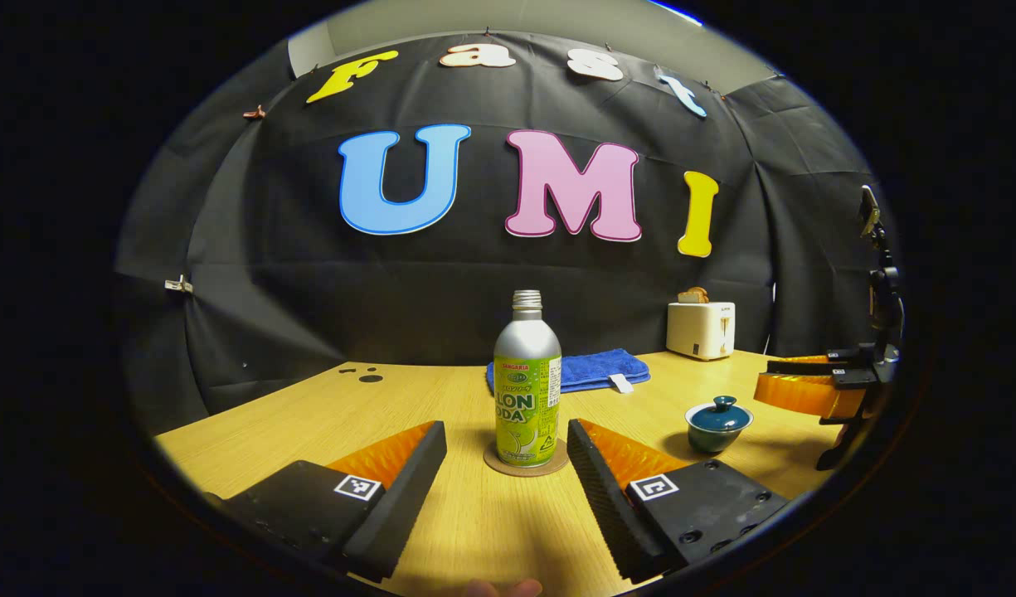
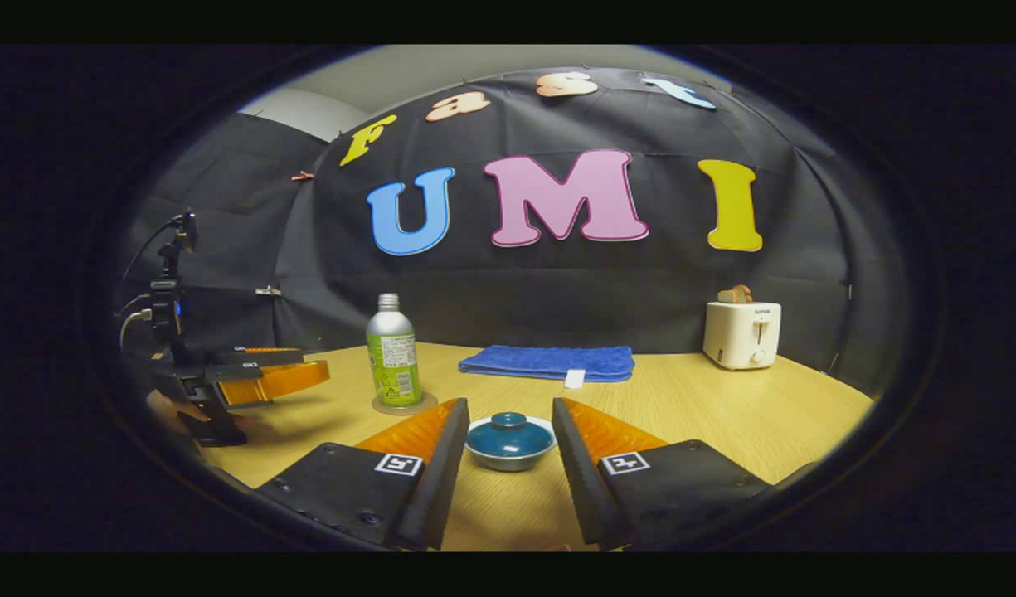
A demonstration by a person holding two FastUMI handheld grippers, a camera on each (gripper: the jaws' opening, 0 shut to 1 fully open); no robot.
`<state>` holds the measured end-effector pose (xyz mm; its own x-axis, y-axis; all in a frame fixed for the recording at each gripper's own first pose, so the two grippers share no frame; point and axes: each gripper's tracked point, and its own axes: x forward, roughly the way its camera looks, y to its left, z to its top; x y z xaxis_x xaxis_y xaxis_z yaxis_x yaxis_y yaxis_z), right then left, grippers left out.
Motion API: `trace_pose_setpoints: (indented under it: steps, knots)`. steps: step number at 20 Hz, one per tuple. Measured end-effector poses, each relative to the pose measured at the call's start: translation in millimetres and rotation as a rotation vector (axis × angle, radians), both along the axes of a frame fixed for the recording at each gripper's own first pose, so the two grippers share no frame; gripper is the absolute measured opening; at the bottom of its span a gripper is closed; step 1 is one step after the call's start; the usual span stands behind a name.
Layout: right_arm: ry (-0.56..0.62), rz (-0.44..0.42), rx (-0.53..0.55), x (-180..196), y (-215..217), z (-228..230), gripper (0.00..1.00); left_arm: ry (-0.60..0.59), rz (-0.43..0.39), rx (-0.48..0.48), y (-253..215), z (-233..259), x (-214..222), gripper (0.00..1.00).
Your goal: Open the teacup lid with one hand, grasp the water bottle and pour water into the teacup with the other hand; after pouring, place the water bottle on the coaster and then close the teacup lid.
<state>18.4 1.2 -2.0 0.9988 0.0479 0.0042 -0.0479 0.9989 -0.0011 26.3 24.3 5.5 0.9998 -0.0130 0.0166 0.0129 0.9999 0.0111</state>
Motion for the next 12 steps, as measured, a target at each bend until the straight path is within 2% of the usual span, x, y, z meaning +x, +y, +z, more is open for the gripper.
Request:
trace_pose_setpoints:
  steps: [4, 12]
  knots:
    - [0.0, -0.028, 0.0, -3.3, -2.4, 0.5, 0.74, 0.001, 0.028, -0.001, 1.7, 0.2, -0.9, 0.93]
    - [0.001, -0.028, 0.0, -4.3, -2.2, 1.2, 0.74, 0.001, 0.041, -0.002, 2.6, -0.7, -1.5, 0.94]
